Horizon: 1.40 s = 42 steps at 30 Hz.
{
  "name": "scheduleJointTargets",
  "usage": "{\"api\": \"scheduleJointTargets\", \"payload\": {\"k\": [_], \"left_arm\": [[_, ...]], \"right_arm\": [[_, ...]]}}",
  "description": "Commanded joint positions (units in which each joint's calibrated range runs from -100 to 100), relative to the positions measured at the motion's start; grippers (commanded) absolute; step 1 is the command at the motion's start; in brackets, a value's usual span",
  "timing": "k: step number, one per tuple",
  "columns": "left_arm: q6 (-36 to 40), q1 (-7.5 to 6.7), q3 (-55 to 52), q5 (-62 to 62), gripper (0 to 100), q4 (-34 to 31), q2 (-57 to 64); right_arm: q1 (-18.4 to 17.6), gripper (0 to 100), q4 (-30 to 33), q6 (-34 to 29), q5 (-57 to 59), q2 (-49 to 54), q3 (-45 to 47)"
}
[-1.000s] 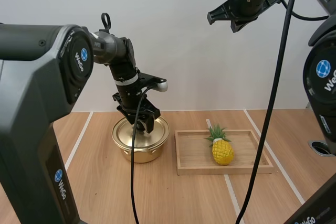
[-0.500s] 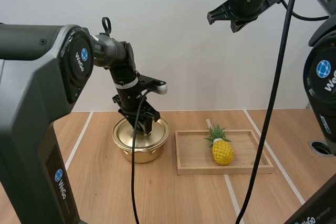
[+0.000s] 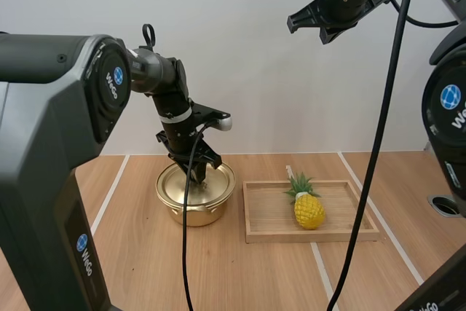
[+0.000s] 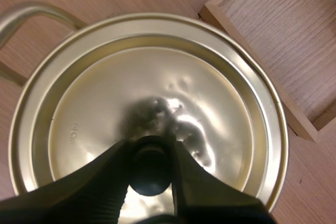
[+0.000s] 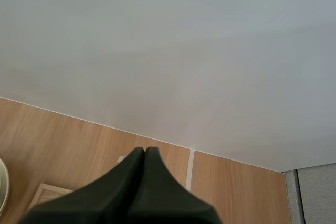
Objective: Open the pot, put the pineapple inside, and close it
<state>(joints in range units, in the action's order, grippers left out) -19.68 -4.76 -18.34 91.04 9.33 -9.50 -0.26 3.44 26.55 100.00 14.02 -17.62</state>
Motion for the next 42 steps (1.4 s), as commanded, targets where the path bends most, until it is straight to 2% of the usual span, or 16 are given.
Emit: {"api": "scheduleJointTargets", "payload": {"k": [1,8,14,20,32,42], "left_arm": [[0.0,-0.15,0.4,1.2,0,1.2,-0.4],[-0.2,-0.15,9.0,9.0,0,1.1,5.6],[-0.2,-0.15,16.6,9.0,0,1.1,14.1],[-0.2,-0.15,23.1,8.2,0,0.7,21.8],[-0.2,-0.15,23.8,5.5,0,0.7,25.3],[-0.1,-0.15,23.8,6.8,0,-3.2,26.5]], "right_arm": [[0.1,0,0.3,0.3,0.0,1.1,0.1],[0.1,0,0.3,1.0,0.0,1.0,0.4],[0.1,0,0.8,0.6,0.0,1.0,0.5],[0.1,0,-0.1,0.6,0.0,1.2,6.2],[0.1,0,-1.5,0.7,0.0,7.7,18.9],[1.8,0,-5.5,0.7,0.0,9.3,26.5]]}}
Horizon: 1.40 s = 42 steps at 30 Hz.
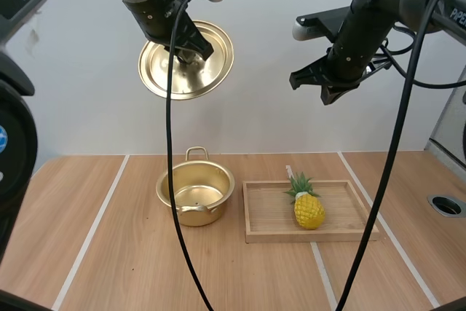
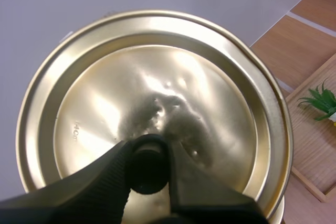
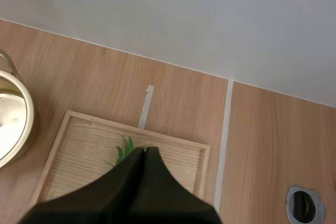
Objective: Open the pot, put the pineapple inside, and close it
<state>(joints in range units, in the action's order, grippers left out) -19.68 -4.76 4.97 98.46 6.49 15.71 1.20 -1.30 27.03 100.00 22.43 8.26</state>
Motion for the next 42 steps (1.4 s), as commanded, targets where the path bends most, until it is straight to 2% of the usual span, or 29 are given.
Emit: {"api": "scheduleJointTargets", "payload": {"k": [1,4,5,7,9,10,11,20,25,31,42], "left_arm": [[-0.1,-0.15,0.5,-1.1,0,-0.4,1.4],[-0.1,-0.15,0.5,-2.8,0,-0.4,2.8],[-0.1,-0.15,0.5,-3.3,0,-0.4,3.1],[-0.2,-0.15,0.5,-4.3,0,-0.4,3.6],[-0.2,-0.15,0.5,-4.8,0,-0.5,4.0],[-0.2,-0.15,0.5,-4.8,0,-0.6,4.1],[-0.2,-0.15,0.5,-4.8,0,-0.8,4.1],[-0.3,-0.15,0.5,-5.4,0,-1.1,4.1],[-0.3,-0.15,0.5,-5.4,0,-1.6,4.1],[-0.3,-0.15,0.5,-5.4,0,-3.1,4.1],[-0.3,-0.15,0.5,-5.2,0,-3.9,4.1]], "right_arm": [[0.3,0,-0.8,0.3,0.0,0.9,0.7],[0.6,0,-0.8,0.6,0.0,0.9,0.7],[0.9,10,-1.7,0.6,0.0,0.9,0.7],[1.5,42,-4.0,1.4,0.0,0.9,0.7],[1.7,81,-7.4,3.2,0.0,0.9,0.7],[1.7,95,-8.4,4.2,0.0,0.9,0.7],[1.7,100,-9.4,5.1,0.0,0.9,0.7],[1.7,100,-10.0,5.7,0.0,0.9,0.8],[1.7,100,-13.1,5.8,0.0,1.1,0.8],[1.7,100,-10.6,6.9,0.0,1.1,1.3],[1.7,100,-12.1,7.1,0.0,1.1,12.0]]}}
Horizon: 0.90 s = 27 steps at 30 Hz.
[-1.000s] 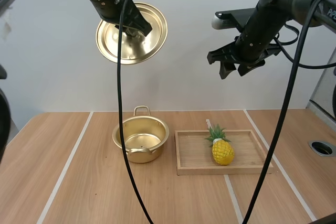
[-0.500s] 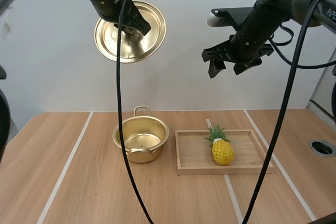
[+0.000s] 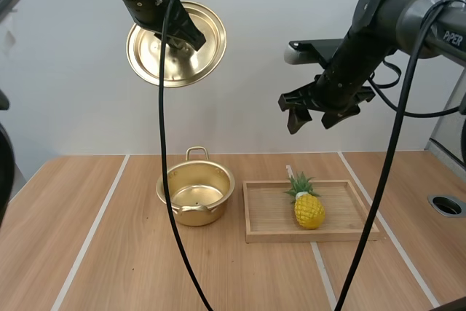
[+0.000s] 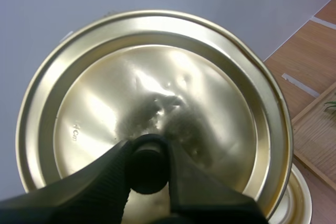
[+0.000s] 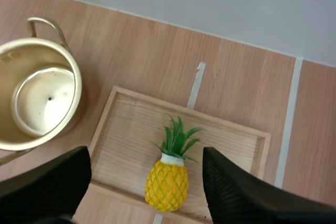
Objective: Open the pot, put the pineapple inside, and close it
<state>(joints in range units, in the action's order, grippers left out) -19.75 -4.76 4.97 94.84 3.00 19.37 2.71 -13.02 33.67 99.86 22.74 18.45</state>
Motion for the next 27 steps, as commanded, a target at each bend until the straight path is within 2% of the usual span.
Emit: {"api": "scheduleJointTargets", "payload": {"k": [1,15,20,27], "left_arm": [[-0.2,-0.15,0.5,-1.6,0,-0.4,0.5],[-0.2,-0.15,0.5,-0.1,0,-0.4,0.5],[-0.2,-0.15,0.5,-0.1,0,-0.4,0.5],[-0.2,-0.15,0.5,0.3,0,-0.4,0.5]], "right_arm": [[0.2,100,-0.4,0.6,0.1,0.8,2.6],[0.2,100,-0.1,1.4,0.1,0.5,12.5],[0.2,100,2.6,1.4,-1.1,0.1,16.0],[0.2,100,2.7,1.4,-2.5,-4.2,16.6]]}}
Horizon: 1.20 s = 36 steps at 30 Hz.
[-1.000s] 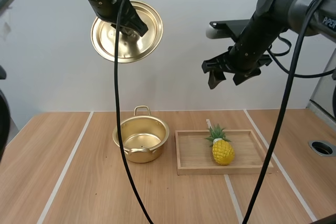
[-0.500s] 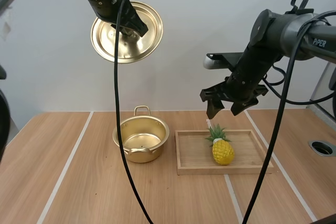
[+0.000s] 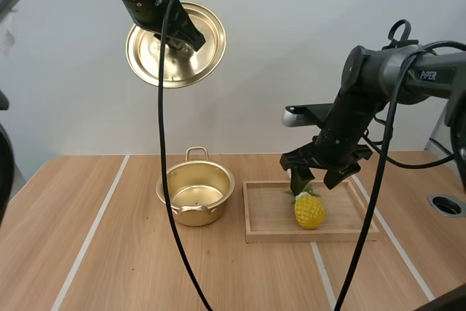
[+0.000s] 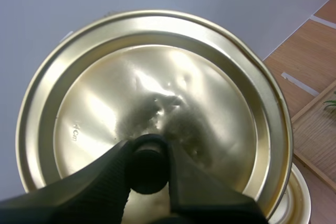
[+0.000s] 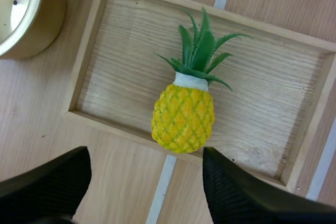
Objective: Open the pot, put the pineapple inside, and close it
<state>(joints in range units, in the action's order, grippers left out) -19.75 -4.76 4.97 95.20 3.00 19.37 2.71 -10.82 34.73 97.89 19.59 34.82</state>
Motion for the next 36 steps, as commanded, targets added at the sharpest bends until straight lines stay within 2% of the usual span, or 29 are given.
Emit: {"api": "scheduleJointTargets", "payload": {"k": [1,8,36], "left_arm": [[-0.2,-0.15,0.5,0.4,0,-0.4,0.5],[-0.2,-0.15,0.5,1.6,0,-0.4,0.5],[-1.6,-0.15,0.5,1.4,0,-0.3,0.5]], "right_arm": [[0.2,100,0.5,0.3,-0.9,-1.7,0.2],[0.2,100,3.0,0.0,-5.5,-6.1,0.2],[0.1,100,2.6,0.0,-14.1,-19.1,0.2]]}}
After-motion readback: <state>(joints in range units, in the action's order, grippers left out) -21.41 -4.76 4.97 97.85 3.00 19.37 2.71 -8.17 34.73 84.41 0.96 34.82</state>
